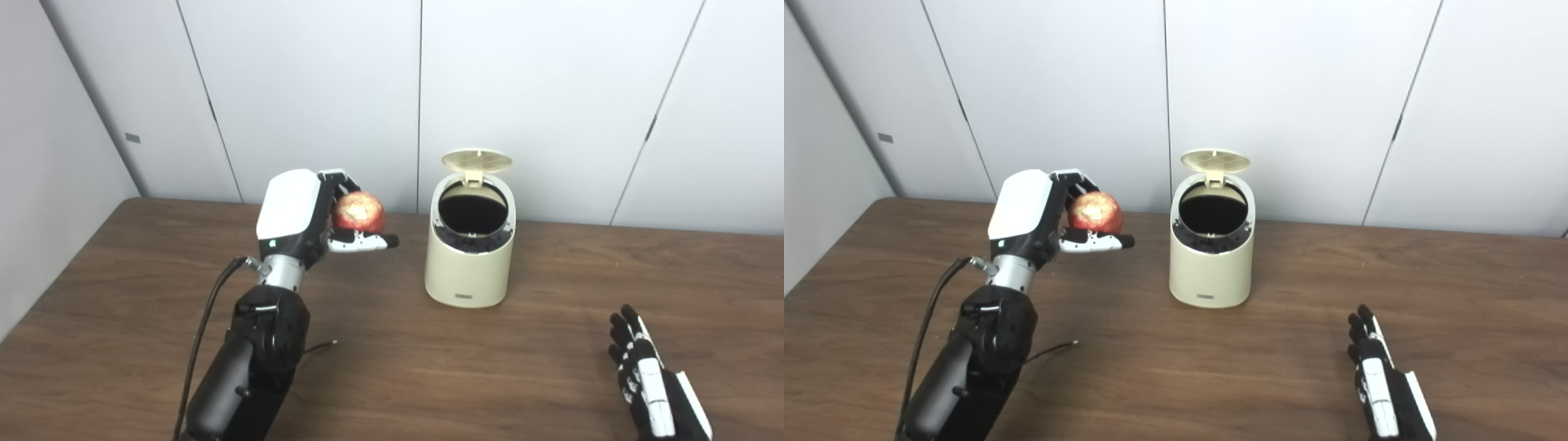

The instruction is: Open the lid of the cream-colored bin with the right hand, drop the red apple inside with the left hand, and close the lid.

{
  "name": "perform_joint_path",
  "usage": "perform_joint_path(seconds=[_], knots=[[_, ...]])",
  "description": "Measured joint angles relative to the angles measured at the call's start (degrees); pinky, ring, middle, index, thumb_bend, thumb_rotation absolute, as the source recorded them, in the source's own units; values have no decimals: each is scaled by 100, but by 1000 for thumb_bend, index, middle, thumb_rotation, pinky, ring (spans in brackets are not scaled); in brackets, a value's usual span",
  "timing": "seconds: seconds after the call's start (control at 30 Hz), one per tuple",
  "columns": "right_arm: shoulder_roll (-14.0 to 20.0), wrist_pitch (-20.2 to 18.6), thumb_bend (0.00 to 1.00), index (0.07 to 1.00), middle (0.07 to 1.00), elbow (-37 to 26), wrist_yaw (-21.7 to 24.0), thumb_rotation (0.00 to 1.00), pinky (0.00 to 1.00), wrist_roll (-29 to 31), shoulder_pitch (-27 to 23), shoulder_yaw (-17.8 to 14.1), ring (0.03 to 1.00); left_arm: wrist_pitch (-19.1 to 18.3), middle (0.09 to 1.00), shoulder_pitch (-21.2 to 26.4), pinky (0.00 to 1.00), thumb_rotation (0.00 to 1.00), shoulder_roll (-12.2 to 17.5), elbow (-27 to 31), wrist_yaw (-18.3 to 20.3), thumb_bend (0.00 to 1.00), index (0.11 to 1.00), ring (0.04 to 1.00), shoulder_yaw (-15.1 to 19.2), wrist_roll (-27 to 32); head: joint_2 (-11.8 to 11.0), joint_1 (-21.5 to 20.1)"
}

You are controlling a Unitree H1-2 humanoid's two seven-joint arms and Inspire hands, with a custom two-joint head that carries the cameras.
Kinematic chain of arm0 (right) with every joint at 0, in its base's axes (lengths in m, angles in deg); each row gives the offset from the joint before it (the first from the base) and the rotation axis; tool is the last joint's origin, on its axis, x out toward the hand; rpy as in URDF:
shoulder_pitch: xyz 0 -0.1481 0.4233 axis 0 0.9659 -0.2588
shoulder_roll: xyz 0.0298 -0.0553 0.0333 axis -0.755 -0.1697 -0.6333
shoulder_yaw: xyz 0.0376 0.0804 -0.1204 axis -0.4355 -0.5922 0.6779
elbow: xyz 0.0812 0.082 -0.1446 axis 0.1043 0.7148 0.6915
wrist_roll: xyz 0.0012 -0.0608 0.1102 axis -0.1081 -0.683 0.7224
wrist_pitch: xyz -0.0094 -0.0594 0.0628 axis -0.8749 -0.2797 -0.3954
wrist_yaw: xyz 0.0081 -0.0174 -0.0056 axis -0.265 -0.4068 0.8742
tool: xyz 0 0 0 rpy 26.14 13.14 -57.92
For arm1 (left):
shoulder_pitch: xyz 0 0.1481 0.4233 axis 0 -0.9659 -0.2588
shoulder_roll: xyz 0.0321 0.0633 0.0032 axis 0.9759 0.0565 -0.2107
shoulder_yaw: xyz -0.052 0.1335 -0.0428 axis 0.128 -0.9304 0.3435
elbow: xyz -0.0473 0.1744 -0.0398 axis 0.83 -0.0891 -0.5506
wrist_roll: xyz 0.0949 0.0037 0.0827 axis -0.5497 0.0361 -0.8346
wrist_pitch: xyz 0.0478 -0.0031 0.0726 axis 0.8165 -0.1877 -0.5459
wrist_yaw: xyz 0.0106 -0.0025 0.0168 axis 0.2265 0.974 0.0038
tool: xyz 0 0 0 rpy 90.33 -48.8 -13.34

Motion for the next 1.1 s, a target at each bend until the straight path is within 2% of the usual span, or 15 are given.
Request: perform_joint_path(seconds=[0.27, 0.4, 0.53, 0.77, 0.97, 1.1], knots=[[-5, 6, 589, 1000, 1000, 9, 10, 928, 1000, 150, -9, 9, 1000, -16, 450, 136, 434, 0, -288, 256, 116, 527, 491, 500, -20, -16, 0, -53], [-14, 6, 583, 1000, 1000, 14, 37, 937, 1000, 286, -2, 9, 1000, -69, 451, 146, 380, 0, -463, 309, 228, 527, 491, 461, -27, -47, -9, -184], [-25, 7, 612, 1000, 1000, 14, 39, 928, 1000, 293, -2, 12, 1000, -211, 475, 180, 406, 0, -616, 340, 329, 526, 488, 486, 3, -30, -18, -263], [-68, 16, 638, 1000, 1000, 14, 14, 958, 1000, 267, -3, 22, 1000, -237, 482, 369, 423, 0, -802, 424, 460, 525, 487, 500, 34, 53, -44, -360], [-68, 37, 639, 1000, 1000, 19, 10, 956, 1000, 223, -4, 38, 1000, -211, 481, 374, 415, 0, -917, 381, 405, 526, 486, 486, 31, 150, -61, -395], [-72, 45, 628, 1000, 1000, 32, 3, 958, 1000, 215, -10, 39, 1000, -35, 458, 388, 383, 0, -1004, 38, 96, 526, 489, 455, 8, 168, -70, -422]])
